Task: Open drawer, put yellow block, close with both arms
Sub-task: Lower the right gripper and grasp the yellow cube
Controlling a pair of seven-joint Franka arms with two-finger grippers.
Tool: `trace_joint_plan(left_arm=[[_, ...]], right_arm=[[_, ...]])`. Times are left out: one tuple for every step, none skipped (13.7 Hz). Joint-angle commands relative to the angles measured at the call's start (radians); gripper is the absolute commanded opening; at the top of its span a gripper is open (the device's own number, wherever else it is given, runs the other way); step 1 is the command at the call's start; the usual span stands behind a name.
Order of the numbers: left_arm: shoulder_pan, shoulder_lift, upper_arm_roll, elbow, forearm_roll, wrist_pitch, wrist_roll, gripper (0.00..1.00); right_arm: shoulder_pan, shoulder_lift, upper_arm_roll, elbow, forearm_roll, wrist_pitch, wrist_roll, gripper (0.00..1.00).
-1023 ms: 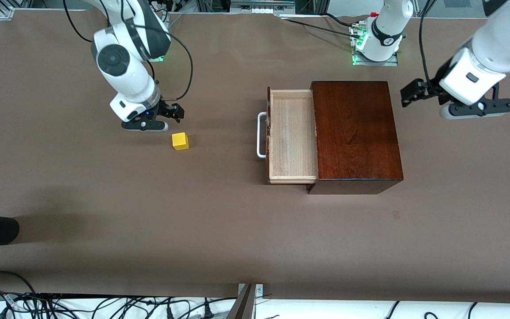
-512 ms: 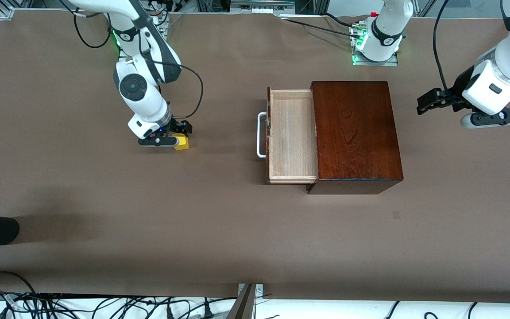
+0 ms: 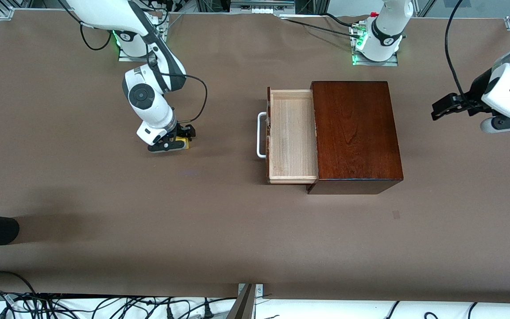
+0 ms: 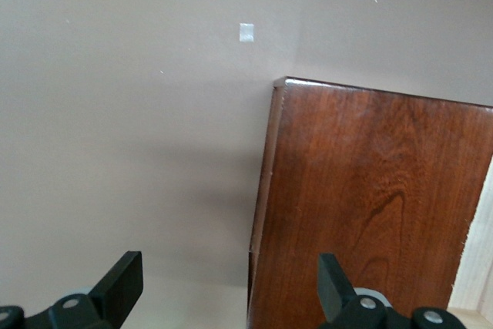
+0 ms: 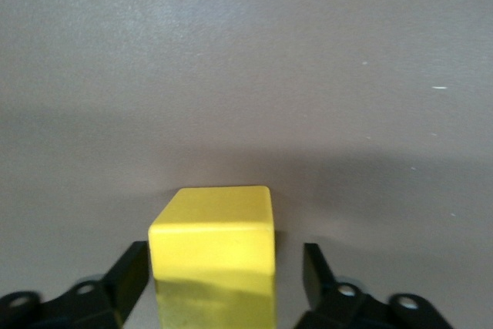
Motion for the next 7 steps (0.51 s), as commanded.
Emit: trace_joint_plan(left_arm=[[0.008,0.011,-0.008,0.028,0.022,-0.005,0.022,1.00],[0.008,0.011,-0.008,0.028,0.022,-0.005,0.022,1.00],[0.010,0.011,-0.006,0.026,0.022,-0.005,0.022,1.00],[0.016,0.009,-0.006,0.028,0.020,-0.005,0.022,1.00],[0.023,0.009,-0.006,0.031,0.014,-0.003,0.022,1.00],[0.026,0.011,-0.006,0.044,0.012,-0.003,0.021,1.00],[0.037,0.011,-0.006,0.055,0.011,-0.003,0.021,1.00]], right_arm=[[0.007,-0.011,-0.003,0.029,-0.006,-0.006,-0.044,0.00],[0.006,-0.040,-0.004,0.048,-0.004,-0.054,-0.044,0.00],[0.006,-0.061,-0.007,0.084,-0.003,-0.128,-0.041,0.00],[0.003,-0.088,-0.009,0.135,0.000,-0.223,-0.038,0.00],[0.001,-0.109,-0.010,0.199,0.002,-0.334,-0.029,0.00],[0.001,-0.131,-0.012,0.268,0.005,-0.451,-0.008,0.00],[0.001,-0.144,-0.012,0.351,0.004,-0.564,0.034,0.00]])
